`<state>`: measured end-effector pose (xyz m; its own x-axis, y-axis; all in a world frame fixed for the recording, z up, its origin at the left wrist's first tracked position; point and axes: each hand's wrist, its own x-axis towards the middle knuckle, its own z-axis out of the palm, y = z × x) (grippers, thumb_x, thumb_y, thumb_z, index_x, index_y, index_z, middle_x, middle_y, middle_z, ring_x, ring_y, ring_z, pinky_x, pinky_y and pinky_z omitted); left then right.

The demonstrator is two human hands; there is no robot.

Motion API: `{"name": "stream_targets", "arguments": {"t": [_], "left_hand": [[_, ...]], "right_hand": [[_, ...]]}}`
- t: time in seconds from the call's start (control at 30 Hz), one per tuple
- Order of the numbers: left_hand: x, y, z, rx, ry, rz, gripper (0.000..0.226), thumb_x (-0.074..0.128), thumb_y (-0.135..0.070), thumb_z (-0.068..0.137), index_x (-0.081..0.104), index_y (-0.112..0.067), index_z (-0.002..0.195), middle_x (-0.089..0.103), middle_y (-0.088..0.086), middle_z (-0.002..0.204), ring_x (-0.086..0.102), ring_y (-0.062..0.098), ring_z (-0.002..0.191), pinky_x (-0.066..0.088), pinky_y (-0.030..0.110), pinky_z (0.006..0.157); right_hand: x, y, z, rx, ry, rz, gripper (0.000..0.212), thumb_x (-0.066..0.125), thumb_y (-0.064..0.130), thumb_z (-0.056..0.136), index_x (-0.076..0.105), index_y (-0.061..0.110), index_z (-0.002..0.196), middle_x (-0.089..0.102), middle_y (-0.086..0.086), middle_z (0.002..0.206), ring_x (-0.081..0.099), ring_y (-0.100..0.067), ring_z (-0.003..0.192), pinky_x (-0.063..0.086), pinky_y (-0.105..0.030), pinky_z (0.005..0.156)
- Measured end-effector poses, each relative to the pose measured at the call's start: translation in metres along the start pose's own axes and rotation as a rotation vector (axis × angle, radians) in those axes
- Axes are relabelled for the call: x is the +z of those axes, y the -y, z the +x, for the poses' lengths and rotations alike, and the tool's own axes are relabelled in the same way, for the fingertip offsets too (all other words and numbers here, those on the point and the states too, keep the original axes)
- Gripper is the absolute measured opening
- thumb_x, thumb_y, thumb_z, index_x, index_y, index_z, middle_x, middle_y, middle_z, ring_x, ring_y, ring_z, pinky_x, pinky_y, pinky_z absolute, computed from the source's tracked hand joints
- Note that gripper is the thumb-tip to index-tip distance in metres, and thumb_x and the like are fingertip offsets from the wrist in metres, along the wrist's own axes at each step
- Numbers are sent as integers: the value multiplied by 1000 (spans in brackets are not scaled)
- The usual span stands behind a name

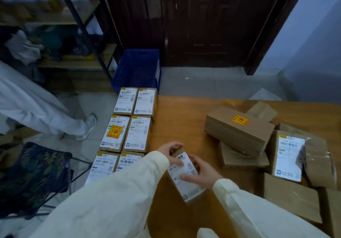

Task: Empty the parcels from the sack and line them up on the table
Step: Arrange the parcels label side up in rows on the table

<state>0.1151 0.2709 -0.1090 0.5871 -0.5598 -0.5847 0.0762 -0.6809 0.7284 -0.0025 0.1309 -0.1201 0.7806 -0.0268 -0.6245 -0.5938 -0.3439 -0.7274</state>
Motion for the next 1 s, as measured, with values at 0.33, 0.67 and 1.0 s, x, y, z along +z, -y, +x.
{"name": "stream_targets", "arguments": {"t": [0.33, 0.67, 1.0], "left_hand": [[52, 36, -40, -188, -218, 222, 94, 55, -47, 85, -7, -15, 148, 2, 6, 156, 15, 19, 144, 18, 28, 114], [19, 16, 47, -184, -261, 731, 71, 8, -38, 93, 61, 5, 113, 67, 20, 112, 69, 29, 94, 52, 32, 86], [-54, -21, 110, 89, -319, 930, 40, 35, 0, 94, 33, 5, 134, 18, 25, 150, 23, 36, 139, 21, 38, 114]], "right_hand": [[42, -23, 25, 155, -443, -43, 45, 46, 40, 94, 44, 20, 135, 44, -4, 139, 42, -19, 127, 34, -38, 110], [29, 37, 111, 30, -472, 45, 26, 51, 23, 92, 52, 16, 117, 60, -4, 117, 55, -23, 111, 47, -38, 94], [-6, 90, 187, 91, -554, 74, 26, 50, 24, 92, 47, 6, 111, 55, -14, 121, 51, -32, 113, 46, -49, 95]]}}
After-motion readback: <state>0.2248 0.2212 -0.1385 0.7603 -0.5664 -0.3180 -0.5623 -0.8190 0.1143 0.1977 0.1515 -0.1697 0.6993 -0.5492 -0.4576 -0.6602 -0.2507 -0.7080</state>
